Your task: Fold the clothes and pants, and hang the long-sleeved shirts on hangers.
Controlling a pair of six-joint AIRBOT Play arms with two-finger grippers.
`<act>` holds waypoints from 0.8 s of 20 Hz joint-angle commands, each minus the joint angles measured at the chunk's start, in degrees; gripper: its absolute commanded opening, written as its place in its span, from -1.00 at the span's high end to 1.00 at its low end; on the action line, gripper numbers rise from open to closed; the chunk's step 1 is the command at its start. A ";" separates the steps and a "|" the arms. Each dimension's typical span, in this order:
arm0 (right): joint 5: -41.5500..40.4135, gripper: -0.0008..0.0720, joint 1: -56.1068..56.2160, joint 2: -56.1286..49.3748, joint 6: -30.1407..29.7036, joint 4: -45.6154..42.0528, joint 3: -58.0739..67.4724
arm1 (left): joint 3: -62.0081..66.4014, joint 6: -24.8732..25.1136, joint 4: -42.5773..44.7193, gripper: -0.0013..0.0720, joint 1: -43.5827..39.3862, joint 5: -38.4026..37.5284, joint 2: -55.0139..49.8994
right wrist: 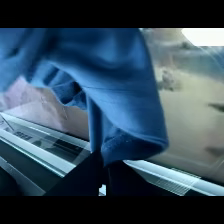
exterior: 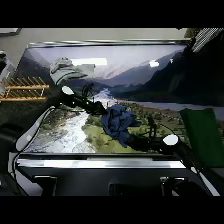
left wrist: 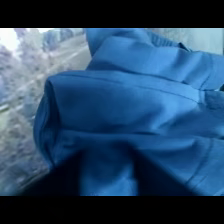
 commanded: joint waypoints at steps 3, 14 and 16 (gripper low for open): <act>0.66 0.90 -0.26 2.25 1.05 0.13 0.20 | 0.42 2.54 -1.11 0.93 0.52 -0.79 0.02; 12.22 0.90 -0.24 20.48 21.90 -49.75 40.28 | 13.75 -6.64 10.58 0.93 19.37 -2.62 30.34; 15.63 0.90 -0.24 21.40 20.41 -49.72 50.23 | 16.57 -9.81 12.46 0.93 21.99 -2.62 38.01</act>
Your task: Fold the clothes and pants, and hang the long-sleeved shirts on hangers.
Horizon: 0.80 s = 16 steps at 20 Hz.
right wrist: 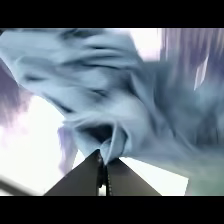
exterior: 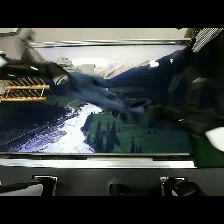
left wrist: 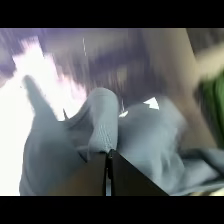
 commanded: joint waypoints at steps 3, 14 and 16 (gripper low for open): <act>10.84 0.90 -0.02 3.02 -1.66 -6.60 27.50 | 5.88 -12.20 9.81 0.93 6.80 0.28 21.73; 10.84 0.90 -0.02 -7.56 2.29 -16.24 40.22 | 4.09 -24.20 24.65 0.93 7.28 -5.90 30.12; 10.80 0.90 -0.02 -16.09 1.88 -19.39 40.22 | 1.44 -24.13 24.68 0.93 7.26 -7.72 24.61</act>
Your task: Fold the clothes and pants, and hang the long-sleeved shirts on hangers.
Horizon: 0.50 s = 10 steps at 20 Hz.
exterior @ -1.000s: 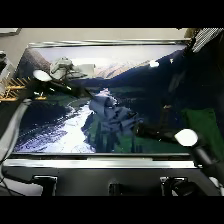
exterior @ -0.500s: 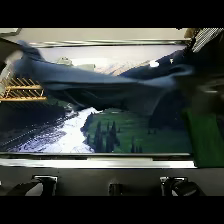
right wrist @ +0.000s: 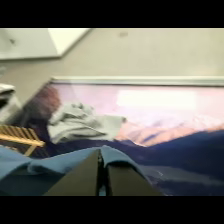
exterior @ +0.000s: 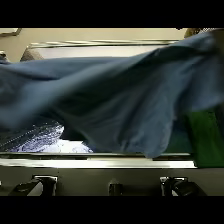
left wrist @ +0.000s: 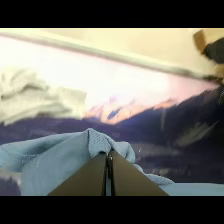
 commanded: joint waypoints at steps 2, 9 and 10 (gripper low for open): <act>-0.37 0.90 -0.02 -19.30 0.46 -6.16 0.50 | -6.08 -0.46 1.29 0.93 0.07 -3.26 -11.04; -4.74 0.90 -0.02 -54.27 6.19 8.61 0.50 | -12.57 -0.39 1.03 0.93 -0.44 -0.02 -41.22; -4.85 0.89 -0.02 -57.18 6.19 11.56 0.50 | -12.57 0.28 0.81 0.93 -0.72 0.57 -44.72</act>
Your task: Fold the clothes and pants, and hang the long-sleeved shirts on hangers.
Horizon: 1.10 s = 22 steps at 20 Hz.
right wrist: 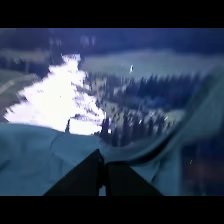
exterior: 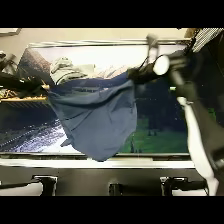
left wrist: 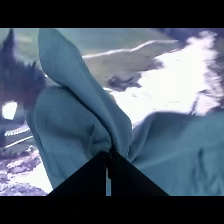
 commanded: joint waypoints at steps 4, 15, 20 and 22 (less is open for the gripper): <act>-1.44 0.36 -0.04 -15.19 1.01 16.02 0.09 | -1.11 3.67 -2.32 0.93 -0.94 1.81 -18.82; 17.77 -0.39 -10.08 12.33 -16.31 23.76 -29.68 | 1.07 6.03 -2.40 0.93 -0.92 2.60 -16.85; -3.41 -0.39 1.14 24.76 -15.80 41.31 -60.94 | 1.07 5.99 -2.64 0.93 -0.92 1.73 -16.74; -9.81 -0.65 8.07 24.98 -13.90 43.21 -64.92 | 1.07 5.99 -2.62 0.93 -0.92 1.09 -16.74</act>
